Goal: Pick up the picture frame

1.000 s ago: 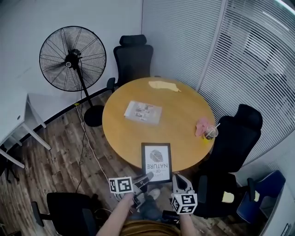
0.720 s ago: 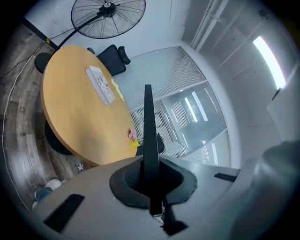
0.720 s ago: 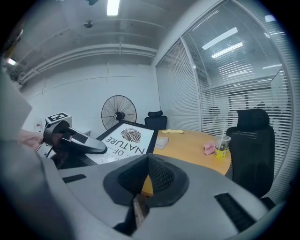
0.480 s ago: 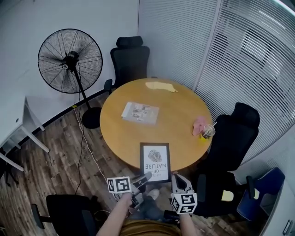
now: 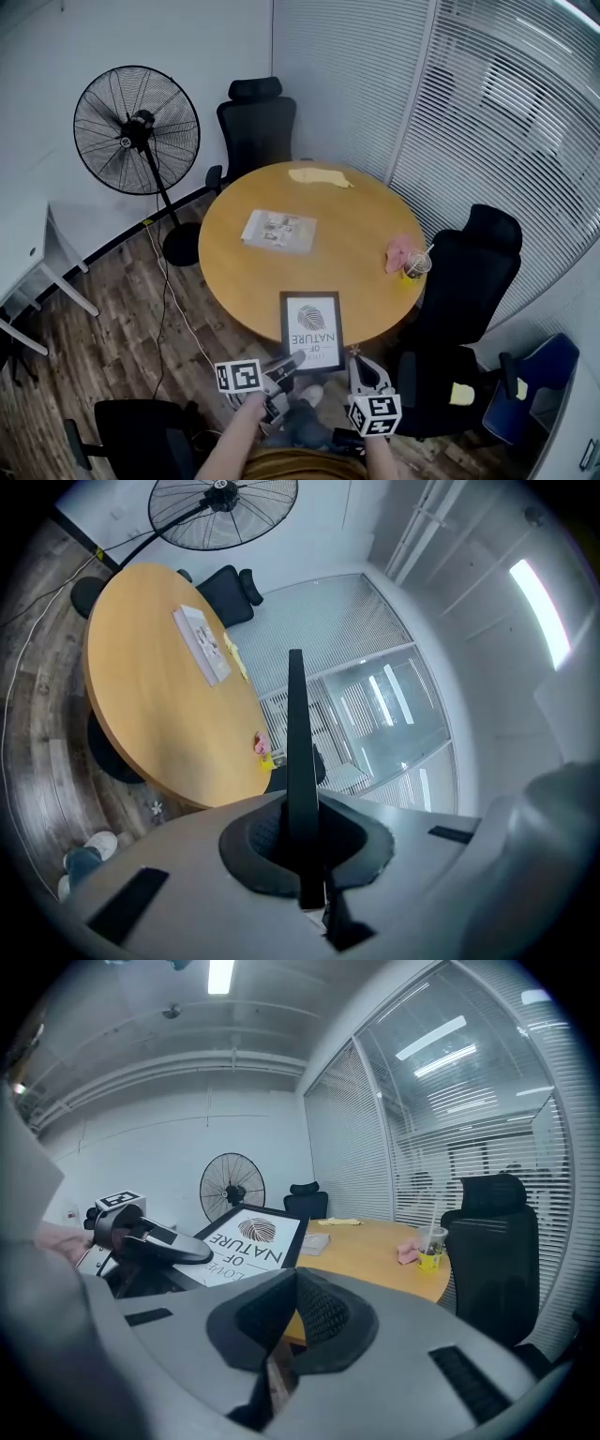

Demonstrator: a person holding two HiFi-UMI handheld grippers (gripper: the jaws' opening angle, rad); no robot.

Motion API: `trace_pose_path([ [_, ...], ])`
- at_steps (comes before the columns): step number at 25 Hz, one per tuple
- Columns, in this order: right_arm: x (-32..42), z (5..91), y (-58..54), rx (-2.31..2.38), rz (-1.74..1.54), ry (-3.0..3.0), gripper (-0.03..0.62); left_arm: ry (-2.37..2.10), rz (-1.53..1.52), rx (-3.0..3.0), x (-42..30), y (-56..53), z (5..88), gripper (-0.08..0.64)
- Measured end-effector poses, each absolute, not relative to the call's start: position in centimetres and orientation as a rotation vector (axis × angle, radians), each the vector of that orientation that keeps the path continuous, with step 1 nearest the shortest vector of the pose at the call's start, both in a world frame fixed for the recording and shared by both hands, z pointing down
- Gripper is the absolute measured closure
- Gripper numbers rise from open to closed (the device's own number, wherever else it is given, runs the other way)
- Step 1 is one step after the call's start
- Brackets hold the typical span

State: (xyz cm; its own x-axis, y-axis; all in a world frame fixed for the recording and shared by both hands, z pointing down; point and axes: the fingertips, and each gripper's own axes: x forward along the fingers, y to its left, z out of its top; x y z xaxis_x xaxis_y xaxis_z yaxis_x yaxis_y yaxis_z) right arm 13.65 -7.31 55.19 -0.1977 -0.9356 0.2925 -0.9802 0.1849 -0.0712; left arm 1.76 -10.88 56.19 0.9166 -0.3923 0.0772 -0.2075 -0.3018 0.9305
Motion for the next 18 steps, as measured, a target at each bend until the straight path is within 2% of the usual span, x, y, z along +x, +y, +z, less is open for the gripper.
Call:
trace_pose_path([
  [18, 13.69, 54.22, -7.08, 1.892, 0.337, -2.259, 0.580, -0.425, -0.185, 1.892, 1.61, -10.61, 56.02, 0.525],
])
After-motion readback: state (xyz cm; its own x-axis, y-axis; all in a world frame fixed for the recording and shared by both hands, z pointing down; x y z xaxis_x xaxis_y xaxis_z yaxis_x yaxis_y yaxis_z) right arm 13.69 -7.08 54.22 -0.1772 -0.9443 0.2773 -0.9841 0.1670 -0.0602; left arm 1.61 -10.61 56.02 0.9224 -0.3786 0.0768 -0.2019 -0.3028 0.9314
